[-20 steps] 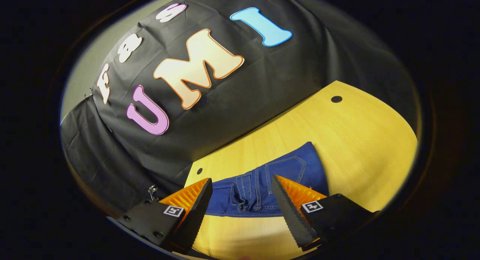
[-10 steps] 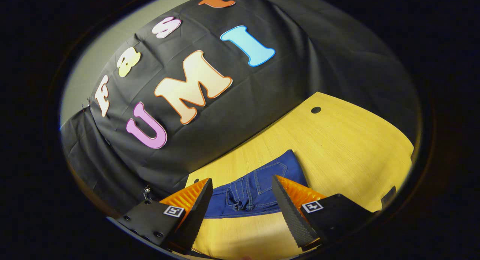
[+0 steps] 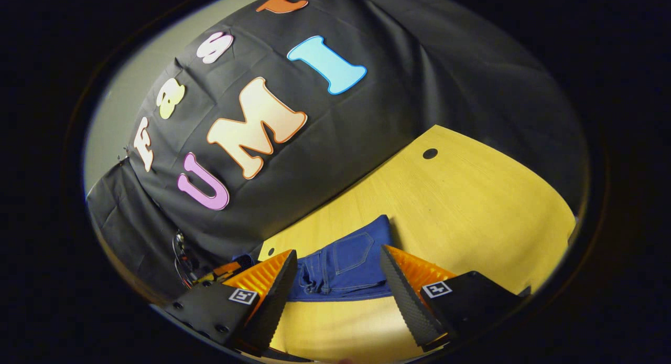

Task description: Grasp the waist and the cuffs of the jeans and fold them to make the two legs overlap; first hold the waist and fold one-third of the jeans toward the cuffs, then hold the cuffs and fold the remaining one-third in the same direction to finish folding.

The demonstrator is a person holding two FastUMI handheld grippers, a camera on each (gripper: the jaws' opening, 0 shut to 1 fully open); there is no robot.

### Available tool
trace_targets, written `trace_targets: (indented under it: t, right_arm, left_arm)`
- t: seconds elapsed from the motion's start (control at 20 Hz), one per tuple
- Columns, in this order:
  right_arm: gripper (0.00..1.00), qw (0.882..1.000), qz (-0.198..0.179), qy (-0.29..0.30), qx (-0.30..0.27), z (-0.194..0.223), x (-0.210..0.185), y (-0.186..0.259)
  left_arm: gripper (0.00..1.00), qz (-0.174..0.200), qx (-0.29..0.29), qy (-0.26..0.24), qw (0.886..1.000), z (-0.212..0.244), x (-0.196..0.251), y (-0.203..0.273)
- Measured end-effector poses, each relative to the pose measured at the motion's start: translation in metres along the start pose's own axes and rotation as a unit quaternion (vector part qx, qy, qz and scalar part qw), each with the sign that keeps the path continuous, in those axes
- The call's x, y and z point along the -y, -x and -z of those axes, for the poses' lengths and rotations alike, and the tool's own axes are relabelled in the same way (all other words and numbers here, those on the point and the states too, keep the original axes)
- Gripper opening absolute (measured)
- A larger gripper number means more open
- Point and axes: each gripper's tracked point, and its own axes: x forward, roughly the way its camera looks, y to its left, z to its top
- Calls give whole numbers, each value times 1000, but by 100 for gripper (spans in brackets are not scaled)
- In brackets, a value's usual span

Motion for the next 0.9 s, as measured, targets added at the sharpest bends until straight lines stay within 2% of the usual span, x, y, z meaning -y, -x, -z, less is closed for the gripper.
trace_targets:
  t: [0.15,0.4,0.65,0.9]
  right_arm:
    - [98,999,-18,-11,-27,-9,18,-9]
    - [100,999,-19,5,-44,-18,54,-11]
    - [98,998,-22,1,-51,-21,75,-8]
    - [98,998,-15,12,-59,-13,90,4]
  left_arm:
    - [0,9,5,-21,1000,-9,64,2]
    - [0,52,8,-88,995,-16,180,1]
    - [0,103,-19,-150,983,24,274,2]
    - [0,138,-43,-218,965,87,331,11]
